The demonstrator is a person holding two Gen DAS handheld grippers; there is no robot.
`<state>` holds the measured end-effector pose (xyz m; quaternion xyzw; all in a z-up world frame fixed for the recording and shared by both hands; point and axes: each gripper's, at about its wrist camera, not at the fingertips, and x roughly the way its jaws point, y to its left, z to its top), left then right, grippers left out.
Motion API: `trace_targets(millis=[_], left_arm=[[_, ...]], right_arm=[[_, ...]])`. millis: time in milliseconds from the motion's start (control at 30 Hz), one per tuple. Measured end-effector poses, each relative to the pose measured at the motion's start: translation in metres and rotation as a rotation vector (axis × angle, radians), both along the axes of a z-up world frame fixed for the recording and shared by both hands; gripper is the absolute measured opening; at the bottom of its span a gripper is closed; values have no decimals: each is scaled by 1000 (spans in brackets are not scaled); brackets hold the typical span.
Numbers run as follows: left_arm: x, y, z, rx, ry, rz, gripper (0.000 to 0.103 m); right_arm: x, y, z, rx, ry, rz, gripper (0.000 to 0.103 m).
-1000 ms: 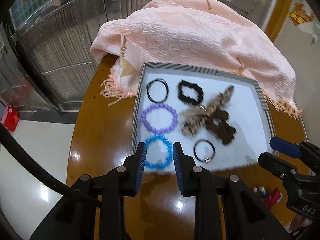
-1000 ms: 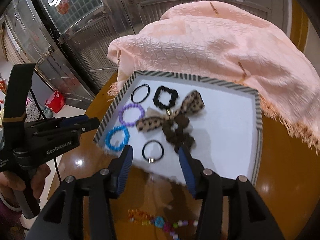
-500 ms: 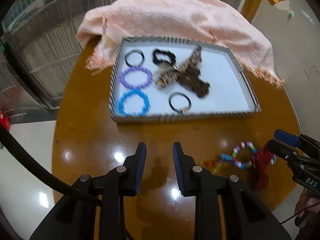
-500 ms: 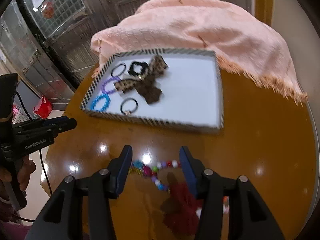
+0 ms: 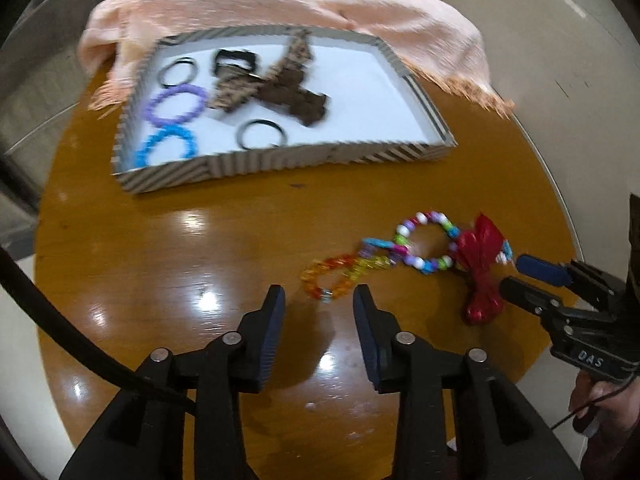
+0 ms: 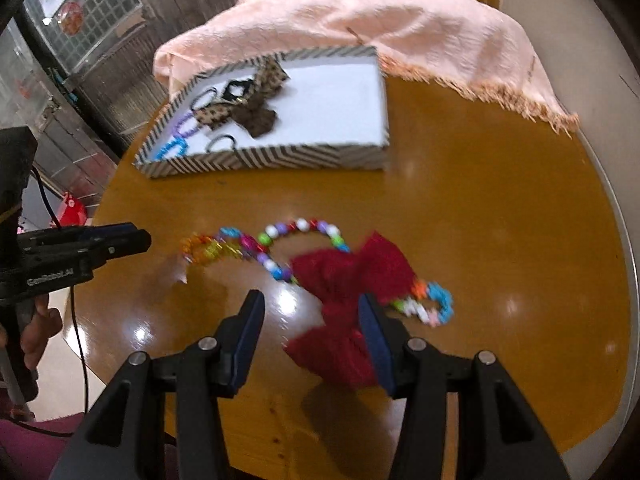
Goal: Organize jewelry
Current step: 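Grasp the red satin bow with the right tool while the left tool grasps the crystal bead bracelet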
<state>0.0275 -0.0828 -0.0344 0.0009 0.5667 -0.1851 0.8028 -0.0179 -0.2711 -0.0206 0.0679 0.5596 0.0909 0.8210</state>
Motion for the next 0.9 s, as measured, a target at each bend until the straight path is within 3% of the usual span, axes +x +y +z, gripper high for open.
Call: trace_targets(millis=[233, 600, 867, 900], left_arm=[[6, -18, -11, 6, 14, -55, 36], [21, -50, -23, 66, 8, -116, 36], [27, -69, -36, 107, -7, -155, 36], [28, -69, -36, 98, -3, -153, 29]], right_arm=[[-5, -14, -23, 8, 48, -51, 51], [13, 1, -44, 22, 84, -45, 51], [13, 4, -45, -4, 53, -12, 51], [13, 4, -44, -11, 49, -8, 49]])
